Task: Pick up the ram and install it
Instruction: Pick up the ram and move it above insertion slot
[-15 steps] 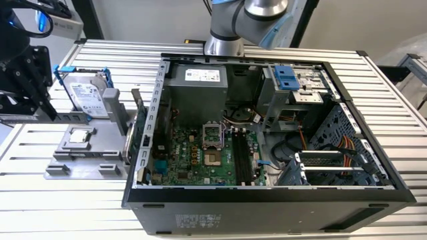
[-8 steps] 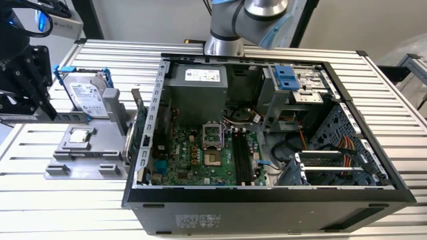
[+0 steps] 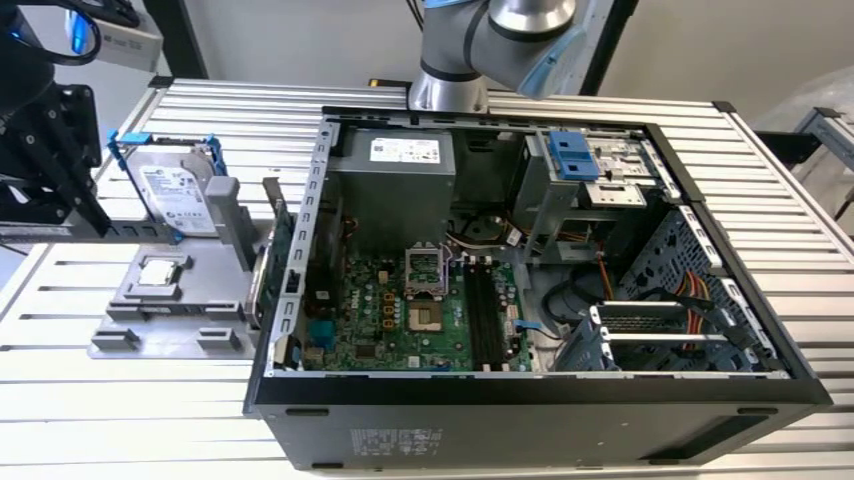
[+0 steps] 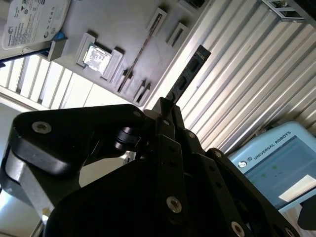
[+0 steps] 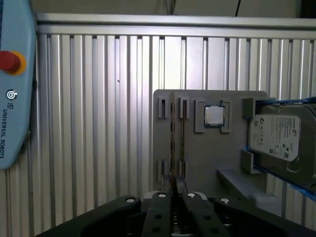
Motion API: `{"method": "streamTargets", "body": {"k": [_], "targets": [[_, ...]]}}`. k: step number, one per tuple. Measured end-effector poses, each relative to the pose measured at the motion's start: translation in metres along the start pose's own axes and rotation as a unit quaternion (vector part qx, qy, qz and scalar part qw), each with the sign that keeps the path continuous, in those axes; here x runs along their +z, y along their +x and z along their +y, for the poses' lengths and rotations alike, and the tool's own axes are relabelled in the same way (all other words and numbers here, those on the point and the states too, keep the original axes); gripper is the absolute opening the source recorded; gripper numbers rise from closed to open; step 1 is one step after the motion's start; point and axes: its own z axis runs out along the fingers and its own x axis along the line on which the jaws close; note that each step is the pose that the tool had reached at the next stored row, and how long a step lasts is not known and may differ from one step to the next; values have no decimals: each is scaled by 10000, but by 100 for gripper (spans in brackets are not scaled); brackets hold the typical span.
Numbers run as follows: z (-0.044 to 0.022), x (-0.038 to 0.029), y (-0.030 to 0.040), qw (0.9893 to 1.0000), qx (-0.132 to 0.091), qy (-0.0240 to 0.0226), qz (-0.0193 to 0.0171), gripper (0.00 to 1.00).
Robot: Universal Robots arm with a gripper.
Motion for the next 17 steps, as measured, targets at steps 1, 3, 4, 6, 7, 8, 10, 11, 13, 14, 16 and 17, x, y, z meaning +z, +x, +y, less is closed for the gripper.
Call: {"method": "streamTargets", "body": {"k": [1, 3, 4, 6, 7, 8, 10, 11, 13, 14, 16, 17], "targets": [[0, -11, 0, 10000, 0, 0, 0, 0], [0, -32, -1, 10000, 0, 0, 0, 0], [1, -41, -1, 10000, 0, 0, 0, 0], [1, -61, -2, 10000, 0, 0, 0, 0], [0, -72, -2, 10000, 0, 0, 0, 0], [0, -82, -2, 10000, -1, 0, 0, 0], [0, -100, -3, 10000, -1, 0, 0, 0], [1, -109, -3, 10000, 0, 0, 0, 0], [1, -125, -3, 10000, -1, 0, 0, 0], [1, -133, -4, 10000, -1, 0, 0, 0], [2, -144, -5, 10000, 1, 0, 0, 0], [2, -148, -5, 10000, 1, 0, 0, 0]]}}
